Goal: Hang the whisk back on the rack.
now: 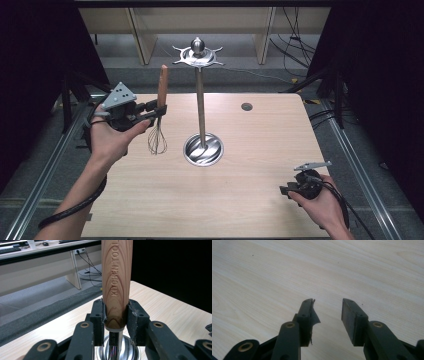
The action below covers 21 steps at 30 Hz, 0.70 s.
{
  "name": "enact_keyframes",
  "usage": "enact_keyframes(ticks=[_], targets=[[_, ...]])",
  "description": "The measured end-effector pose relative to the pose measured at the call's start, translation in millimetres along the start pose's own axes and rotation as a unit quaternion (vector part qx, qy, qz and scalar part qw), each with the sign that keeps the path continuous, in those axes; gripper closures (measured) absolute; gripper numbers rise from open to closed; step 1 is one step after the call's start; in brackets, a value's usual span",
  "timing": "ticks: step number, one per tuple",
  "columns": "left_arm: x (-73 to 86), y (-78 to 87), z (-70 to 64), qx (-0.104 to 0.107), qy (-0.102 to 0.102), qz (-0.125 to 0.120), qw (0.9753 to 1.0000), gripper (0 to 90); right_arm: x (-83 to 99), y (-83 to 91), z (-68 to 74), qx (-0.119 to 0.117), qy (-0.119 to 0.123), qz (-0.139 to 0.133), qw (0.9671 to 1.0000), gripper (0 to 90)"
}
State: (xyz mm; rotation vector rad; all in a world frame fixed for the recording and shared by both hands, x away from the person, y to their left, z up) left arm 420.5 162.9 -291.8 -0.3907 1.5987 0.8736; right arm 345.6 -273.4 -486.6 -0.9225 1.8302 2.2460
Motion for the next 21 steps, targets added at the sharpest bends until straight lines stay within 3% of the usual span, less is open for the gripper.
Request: enact_keyframes(ticks=[1, 3, 4, 6, 7, 9, 11, 12, 14, 17, 18, 20, 21], targets=[[-1.8, -0.9, 1.7, 0.002, -0.011, -0.005, 0.9999, 68.6, -0.2, -0.2, -1.7, 0.002, 0.008, -0.002, 1.0000, 61.9], [-2.0, -0.6, 0.9, 0.000, -0.001, 0.000, 1.0000, 68.6, -0.3, -0.2, -1.8, 0.002, 0.009, -0.002, 1.0000, 61.9], [-3.6, -1.3, 2.7, 0.000, -0.012, -0.004, 0.9999, 68.6, -0.4, -0.1, -1.8, 0.002, 0.008, -0.002, 1.0000, 61.9], [-3.7, -1.2, 1.9, -0.001, 0.000, -0.001, 1.0000, 68.6, -0.4, -0.3, -1.5, -0.001, 0.008, -0.002, 1.0000, 61.9], [-5.4, -1.8, 3.8, 0.001, -0.015, -0.004, 0.9999, 68.6, -0.4, -0.2, -1.6, 0.001, 0.008, -0.002, 1.0000, 61.9], [-5.5, -1.8, 2.5, 0.000, -0.003, -0.001, 1.0000, 68.6, -0.3, -0.5, -1.8, 0.002, 0.009, -0.002, 1.0000, 61.7], [-7.6, -2.8, 4.3, 0.002, -0.016, -0.004, 0.9999, 68.6, -0.2, -0.5, -1.8, 0.002, 0.009, -0.002, 1.0000, 61.7], [-7.2, -2.6, 3.1, 0.001, -0.006, 0.001, 1.0000, 68.6, -0.4, -1.7, -1.3, -0.001, 0.006, -0.011, 0.9999, 61.6], [-9.2, -4.0, 4.4, 0.002, -0.013, -0.005, 0.9999, 68.6, -0.5, -1.7, -1.2, -0.001, 0.006, -0.011, 0.9999, 61.6], [-9.9, -4.1, 3.3, 0.002, -0.005, 0.000, 1.0000, 68.6, -0.6, -1.5, -1.2, -0.001, 0.006, -0.011, 0.9999, 61.6], [-11.3, -5.0, 4.7, 0.002, -0.015, -0.003, 0.9999, 68.6, -0.5, -1.6, -1.2, -0.001, 0.005, -0.011, 0.9999, 61.6], [-11.6, -5.2, 3.2, 0.002, -0.003, -0.001, 1.0000, 68.6, -0.4, -1.6, -1.3, 0.000, 0.006, -0.010, 0.9999, 61.6], [-13.2, -5.9, 4.8, 0.004, -0.016, -0.004, 0.9999, 68.6, -0.3, -0.4, -1.8, 0.003, 0.009, -0.002, 1.0000, 61.6]])
Point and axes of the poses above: each handheld gripper's, and its own axes: y roughly backward along the jaws, x roughly out of its underside, z roughly to its left, the point moved 4 cm from there along -y, roughly forward along the jaws, and after that the axes turned 4 degrees about x, right-handed, at the moved point
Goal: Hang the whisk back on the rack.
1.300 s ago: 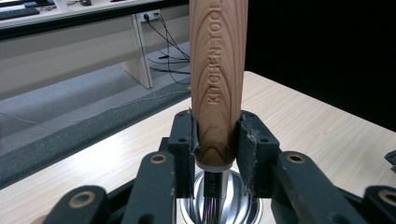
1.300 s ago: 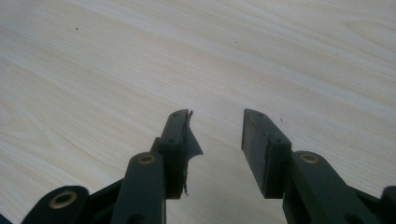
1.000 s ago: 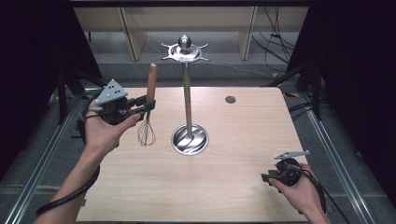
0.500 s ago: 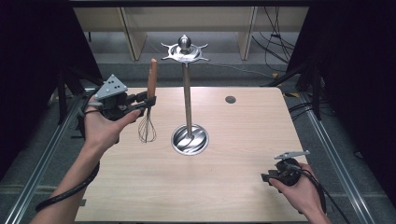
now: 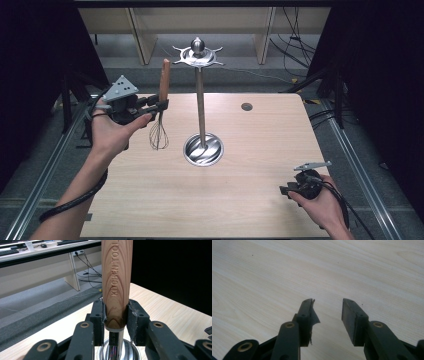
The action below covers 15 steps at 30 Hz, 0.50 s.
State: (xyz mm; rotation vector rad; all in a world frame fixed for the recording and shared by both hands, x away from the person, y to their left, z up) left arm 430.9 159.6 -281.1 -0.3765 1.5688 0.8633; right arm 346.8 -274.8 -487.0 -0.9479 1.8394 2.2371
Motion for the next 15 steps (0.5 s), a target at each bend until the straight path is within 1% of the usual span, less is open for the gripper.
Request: enact_keyframes(ticks=[1, 6, 7, 8, 10, 11, 15], targets=[[0.3, 0.3, -1.5, 0.000, 0.011, 0.004, 0.9999, 68.6, -0.1, 0.0, 0.1, -0.001, -0.001, -0.001, 1.0000, 61.6], [-2.3, -1.0, -1.0, 0.001, 0.009, 0.004, 1.0000, 68.6, 0.0, 0.0, -0.1, 0.000, 0.000, 0.000, 1.0000, 61.6], [-3.4, -1.5, 0.2, 0.001, 0.000, 0.001, 1.0000, 68.6, 0.0, 0.0, -0.1, -0.001, 0.000, 0.000, 1.0000, 61.6], [-3.1, -1.3, -1.4, 0.001, 0.011, 0.003, 0.9999, 68.6, 0.0, 0.0, 0.0, -0.001, 0.000, 0.000, 1.0000, 61.6], [-3.9, -1.6, -1.4, 0.002, 0.009, 0.003, 1.0000, 68.7, 0.0, -0.2, 0.0, -0.001, 0.000, 0.000, 1.0000, 61.6], [-4.3, -1.7, -1.4, 0.002, 0.008, 0.003, 1.0000, 68.6, -0.2, -1.6, 0.5, -0.003, -0.003, -0.010, 0.9999, 61.5], [-6.3, -2.3, -1.2, 0.003, 0.007, 0.004, 1.0000, 68.6, -0.3, -1.7, 0.6, -0.003, -0.004, -0.010, 0.9999, 61.6]])
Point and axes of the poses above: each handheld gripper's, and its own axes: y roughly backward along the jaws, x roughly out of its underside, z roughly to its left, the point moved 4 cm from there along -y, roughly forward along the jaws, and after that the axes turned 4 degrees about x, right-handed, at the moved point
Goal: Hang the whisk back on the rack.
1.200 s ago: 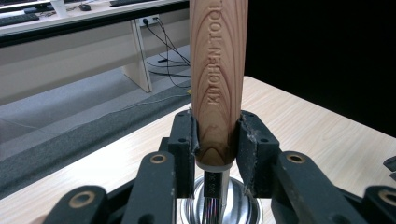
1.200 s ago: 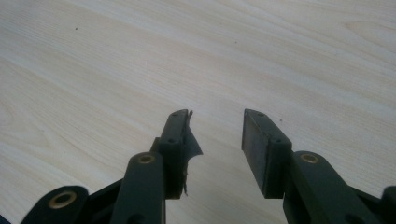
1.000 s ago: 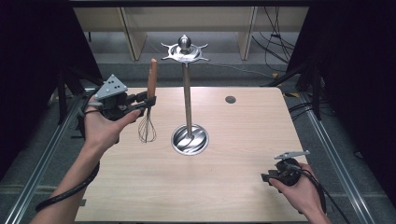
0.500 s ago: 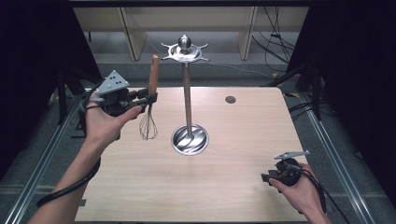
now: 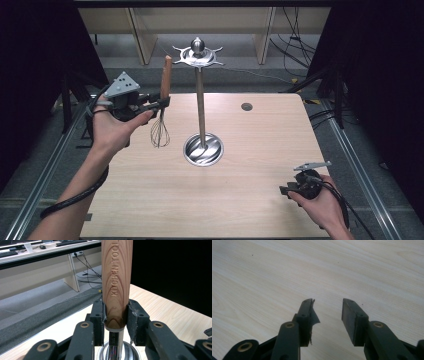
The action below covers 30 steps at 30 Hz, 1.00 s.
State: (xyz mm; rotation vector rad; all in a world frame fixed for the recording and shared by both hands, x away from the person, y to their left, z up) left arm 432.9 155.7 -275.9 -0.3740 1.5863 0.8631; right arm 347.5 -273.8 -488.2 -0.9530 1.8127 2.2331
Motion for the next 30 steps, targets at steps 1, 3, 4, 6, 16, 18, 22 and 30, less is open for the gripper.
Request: enact_keyframes(ticks=[1, 3, 4, 6, 16, 18, 22, 30], targets=[[-0.5, 0.0, 0.1, 0.000, 0.000, 0.000, 1.0000, 68.6, 0.0, 0.1, 0.0, 0.000, 0.000, 0.000, 1.0000, 61.5], [-1.7, -0.2, -0.2, 0.000, 0.000, -0.001, 1.0000, 68.6, 0.1, 0.1, -0.1, 0.000, -0.001, 0.001, 1.0000, 61.5], [-2.2, -0.3, -0.3, 0.001, -0.001, -0.001, 1.0000, 68.6, 0.2, 0.0, -0.2, 0.001, 0.000, 0.001, 1.0000, 61.5], [-4.0, -1.1, 0.3, 0.002, -0.010, -0.004, 0.9999, 68.6, 0.2, -0.4, -0.2, 0.001, 0.000, 0.000, 1.0000, 61.5], [-7.5, -4.4, -2.4, 0.005, -0.004, 0.001, 1.0000, 68.6, 0.2, -0.6, -0.1, 0.001, 0.000, 0.000, 1.0000, 61.5], [-8.7, -5.6, -1.5, 0.005, -0.012, -0.001, 0.9999, 68.6, 0.1, -0.7, -0.1, 0.001, 0.001, 0.000, 1.0000, 61.5], [-9.0, -6.5, -2.7, 0.007, -0.004, 0.002, 1.0000, 68.6, 0.2, -0.7, -0.2, 0.001, 0.001, 0.000, 1.0000, 61.4], [-9.6, -9.6, -2.5, 0.009, -0.005, 0.006, 0.9999, 68.6, 0.4, -1.1, -0.4, 0.001, 0.002, 0.001, 1.0000, 61.4]])
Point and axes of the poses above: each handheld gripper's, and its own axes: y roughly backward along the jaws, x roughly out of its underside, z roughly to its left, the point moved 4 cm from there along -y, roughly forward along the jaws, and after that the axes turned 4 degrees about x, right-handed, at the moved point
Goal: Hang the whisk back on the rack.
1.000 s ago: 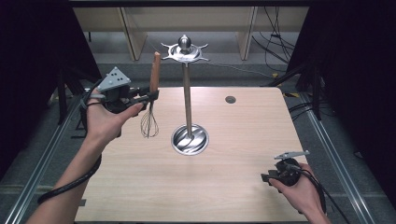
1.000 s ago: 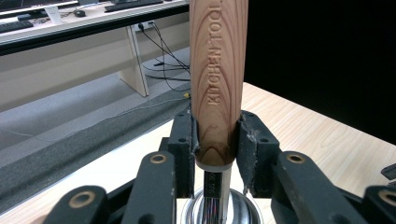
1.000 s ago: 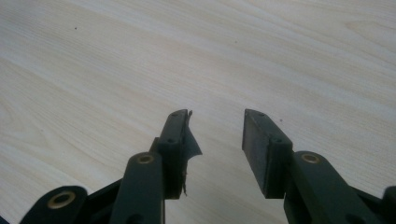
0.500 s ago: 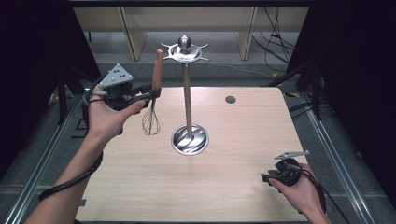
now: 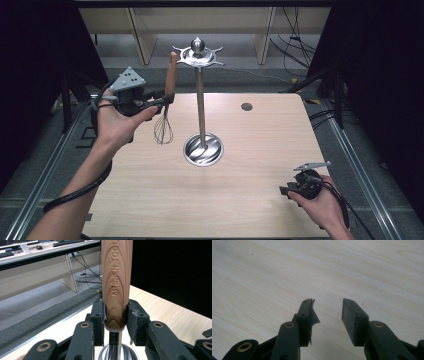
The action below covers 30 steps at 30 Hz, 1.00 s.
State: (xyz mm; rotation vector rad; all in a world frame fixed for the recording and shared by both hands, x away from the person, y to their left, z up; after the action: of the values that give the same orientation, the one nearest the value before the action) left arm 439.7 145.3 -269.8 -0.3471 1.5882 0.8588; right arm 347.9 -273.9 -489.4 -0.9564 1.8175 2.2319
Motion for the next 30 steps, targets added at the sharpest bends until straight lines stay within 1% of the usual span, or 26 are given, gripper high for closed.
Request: enact_keyframes(ticks=[1, 2, 3, 5, 6, 7, 8, 9, 10, 11, 12, 13, 14, 15, 16, 23, 24, 25, 26, 29, 30], targets=[[0.1, -0.4, 0.0, -0.001, 0.000, 0.003, 1.0000, 68.6, 0.0, 0.1, 0.2, 0.000, -0.001, 0.001, 1.0000, 61.3], [-0.4, -1.8, 0.9, 0.000, -0.007, -0.001, 1.0000, 68.6, 0.0, 0.0, 0.3, 0.000, -0.002, 0.001, 1.0000, 61.3], [-0.3, -2.4, 1.1, -0.001, -0.009, 0.001, 1.0000, 68.6, 0.0, 0.0, 0.4, 0.000, -0.002, 0.001, 1.0000, 61.3], [0.1, -4.2, 0.5, 0.001, -0.006, 0.002, 1.0000, 68.6, 0.0, -0.3, 0.3, -0.001, 0.000, 0.000, 1.0000, 61.3], [0.2, -5.0, 0.3, 0.002, -0.006, 0.003, 1.0000, 68.6, 0.4, -1.1, -1.5, 0.001, 0.012, -0.003, 0.9999, 61.3], [0.3, -5.7, 0.3, 0.002, -0.006, 0.004, 1.0000, 68.6, 0.1, -0.1, -0.2, -0.001, 0.002, 0.001, 1.0000, 61.3], [0.4, -6.4, 0.4, 0.001, -0.006, 0.005, 1.0000, 68.6, 0.4, -1.2, -1.7, 0.002, 0.012, -0.003, 0.9999, 61.3], [0.4, -7.4, 0.4, 0.003, -0.006, 0.005, 1.0000, 68.6, 0.0, -0.2, 0.0, 0.000, -0.001, 0.001, 1.0000, 61.3], [0.5, -8.1, 0.4, 0.002, -0.006, 0.006, 1.0000, 68.6, 0.4, -1.3, -1.6, 0.002, 0.011, -0.003, 0.9999, 61.3], [0.5, -8.9, 0.3, 0.003, -0.004, 0.006, 1.0000, 68.6, 0.4, -0.9, -1.2, 0.000, 0.008, -0.002, 1.0000, 61.3], [1.1, -9.7, -0.9, 0.006, 0.004, 0.008, 0.9999, 68.6, 0.5, -0.9, -1.1, 0.000, 0.008, -0.001, 1.0000, 61.2], [1.1, -10.3, -0.6, 0.006, 0.003, 0.010, 0.9999, 68.6, 0.4, -0.9, -1.1, 0.000, 0.007, -0.002, 1.0000, 61.3], [0.6, -10.8, 0.1, 0.005, -0.002, 0.007, 1.0000, 68.6, 0.1, -0.2, 0.0, 0.000, -0.001, 0.001, 1.0000, 61.3], [0.8, -11.3, 0.2, 0.004, -0.001, 0.007, 1.0000, 68.6, 0.1, -0.2, -0.1, 0.000, 0.000, 0.001, 1.0000, 61.2], [1.0, -11.8, 0.7, 0.005, -0.003, 0.008, 1.0000, 68.6, 0.5, -1.1, -1.5, 0.002, 0.009, -0.002, 1.0000, 61.2], [3.9, -16.0, 1.5, 0.008, 0.001, 0.013, 0.9999, 68.6, 0.4, -1.2, -1.3, 0.001, 0.009, -0.002, 1.0000, 61.2], [4.6, -16.6, 1.6, 0.009, 0.001, 0.015, 0.9998, 68.6, 0.1, -0.7, -0.1, 0.000, 0.000, 0.001, 1.0000, 61.2], [5.3, -17.5, 1.7, 0.010, 0.001, 0.016, 0.9998, 68.6, 0.2, -0.6, 0.0, 0.000, 0.000, 0.001, 1.0000, 61.2], [6.9, -18.2, 0.5, 0.011, 0.010, 0.021, 0.9997, 68.6, 0.2, -0.7, 0.0, 0.000, 0.000, 0.001, 1.0000, 61.2], [7.9, -19.8, 0.9, 0.012, 0.013, 0.018, 0.9997, 68.6, 0.2, -0.5, 0.1, 0.000, 0.000, 0.001, 1.0000, 61.1], [7.9, -20.3, 0.9, 0.012, 0.013, 0.016, 0.9997, 68.5, 0.4, -1.1, -1.1, 0.001, 0.008, -0.002, 1.0000, 61.2]])
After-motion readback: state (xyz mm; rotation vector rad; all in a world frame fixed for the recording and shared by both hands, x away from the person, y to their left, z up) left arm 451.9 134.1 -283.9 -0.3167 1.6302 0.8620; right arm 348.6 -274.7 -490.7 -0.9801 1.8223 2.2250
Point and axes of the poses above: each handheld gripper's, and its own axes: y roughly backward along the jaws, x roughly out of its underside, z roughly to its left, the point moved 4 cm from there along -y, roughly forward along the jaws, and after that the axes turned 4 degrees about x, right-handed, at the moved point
